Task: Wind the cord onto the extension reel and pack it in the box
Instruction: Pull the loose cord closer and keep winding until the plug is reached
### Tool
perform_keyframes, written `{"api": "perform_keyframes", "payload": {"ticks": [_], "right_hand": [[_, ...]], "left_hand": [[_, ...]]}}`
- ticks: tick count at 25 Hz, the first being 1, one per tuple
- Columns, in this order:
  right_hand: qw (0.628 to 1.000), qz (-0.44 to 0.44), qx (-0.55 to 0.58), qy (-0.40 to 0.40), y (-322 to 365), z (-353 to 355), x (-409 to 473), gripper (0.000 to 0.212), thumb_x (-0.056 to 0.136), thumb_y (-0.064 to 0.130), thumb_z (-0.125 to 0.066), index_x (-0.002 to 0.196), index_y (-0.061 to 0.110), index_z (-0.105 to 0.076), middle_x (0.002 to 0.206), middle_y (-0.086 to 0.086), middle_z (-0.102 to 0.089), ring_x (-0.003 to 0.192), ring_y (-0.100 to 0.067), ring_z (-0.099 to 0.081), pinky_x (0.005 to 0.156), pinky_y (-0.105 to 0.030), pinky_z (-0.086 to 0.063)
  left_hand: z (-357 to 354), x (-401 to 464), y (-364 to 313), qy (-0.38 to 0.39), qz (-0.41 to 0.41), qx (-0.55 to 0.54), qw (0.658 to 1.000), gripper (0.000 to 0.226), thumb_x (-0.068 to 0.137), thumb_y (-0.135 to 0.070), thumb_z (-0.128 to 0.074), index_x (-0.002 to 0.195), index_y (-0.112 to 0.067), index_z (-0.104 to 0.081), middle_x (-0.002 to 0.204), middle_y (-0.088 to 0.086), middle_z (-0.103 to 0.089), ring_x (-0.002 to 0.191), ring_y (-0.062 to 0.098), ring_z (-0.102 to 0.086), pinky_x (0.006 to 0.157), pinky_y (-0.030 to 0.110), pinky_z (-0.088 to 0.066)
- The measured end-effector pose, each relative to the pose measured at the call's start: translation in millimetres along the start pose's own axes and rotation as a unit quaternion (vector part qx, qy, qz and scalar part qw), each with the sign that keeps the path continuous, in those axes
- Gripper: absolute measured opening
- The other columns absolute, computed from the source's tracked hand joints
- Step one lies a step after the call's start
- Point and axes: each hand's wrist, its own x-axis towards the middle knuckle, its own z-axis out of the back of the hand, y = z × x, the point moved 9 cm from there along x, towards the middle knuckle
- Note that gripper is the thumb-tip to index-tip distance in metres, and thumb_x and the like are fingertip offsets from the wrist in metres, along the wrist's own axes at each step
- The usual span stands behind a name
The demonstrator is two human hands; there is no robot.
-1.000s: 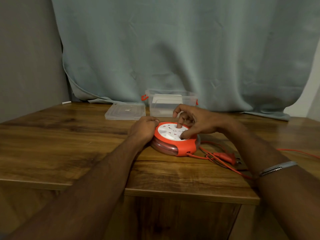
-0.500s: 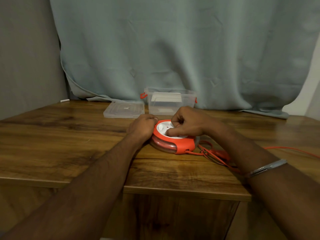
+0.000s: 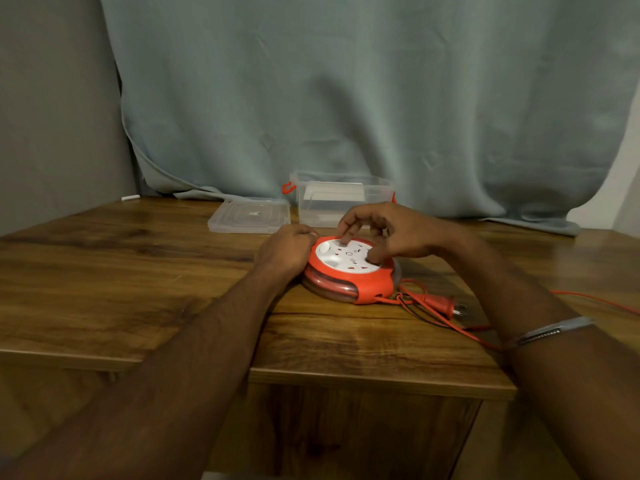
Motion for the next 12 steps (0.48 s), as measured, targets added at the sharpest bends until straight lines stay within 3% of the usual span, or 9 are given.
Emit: {"api": "perform_keyframes", "payload": {"ticks": [2, 4, 8, 12], "right_hand": [[0.999, -0.019, 0.022, 0.028, -7.1, -4.7, 0.7, 0.06, 0.074, -0.018, -0.072, 0.129, 0.002, -0.059, 0.126, -0.016, -0.073, 0.083, -0.03, -0.048, 0.071, -0.04, -0.04], [0.998, -0.026, 0.049, 0.029, -9.7, -5.3, -0.1, 0.06, 0.075, -0.022, -0.072, 0.125, 0.005, -0.052, 0.125, -0.018, -0.073, 0.076, -0.03, -0.045, 0.066, -0.039, -0.037], [0.998, -0.027, 0.057, 0.012, -12.9, 0.3, -3.7, 0.067, 0.071, -0.008, -0.087, 0.115, 0.018, -0.043, 0.112, -0.02, -0.074, 0.057, -0.011, -0.045, 0.057, -0.033, -0.04], [0.999, -0.029, 0.035, -0.008, -11.5, 1.3, -3.8, 0.062, 0.062, 0.008, -0.094, 0.103, 0.018, -0.048, 0.097, -0.013, -0.077, 0.053, 0.0, -0.048, 0.054, -0.02, -0.041]], "left_hand": [[-1.0, 0.1, 0.6, 0.004, 0.002, -0.003, 1.0, 0.038, 0.1, -0.034, -0.048, 0.13, -0.019, -0.065, 0.135, 0.006, -0.065, 0.118, 0.027, -0.06, 0.105, 0.048, -0.048], [-2.1, 0.6, 1.1, 0.006, 0.005, -0.004, 1.0, 0.038, 0.1, -0.034, -0.048, 0.132, -0.019, -0.064, 0.137, 0.007, -0.064, 0.12, 0.028, -0.06, 0.106, 0.048, -0.047], [-1.9, 1.0, 1.2, 0.007, 0.006, 0.001, 1.0, 0.038, 0.101, -0.035, -0.047, 0.132, -0.02, -0.064, 0.138, 0.006, -0.063, 0.122, 0.027, -0.059, 0.107, 0.048, -0.047], [-2.3, 0.6, 1.9, 0.007, 0.008, -0.003, 1.0, 0.038, 0.1, -0.035, -0.048, 0.132, -0.02, -0.064, 0.138, 0.006, -0.063, 0.121, 0.027, -0.059, 0.106, 0.048, -0.047]]}}
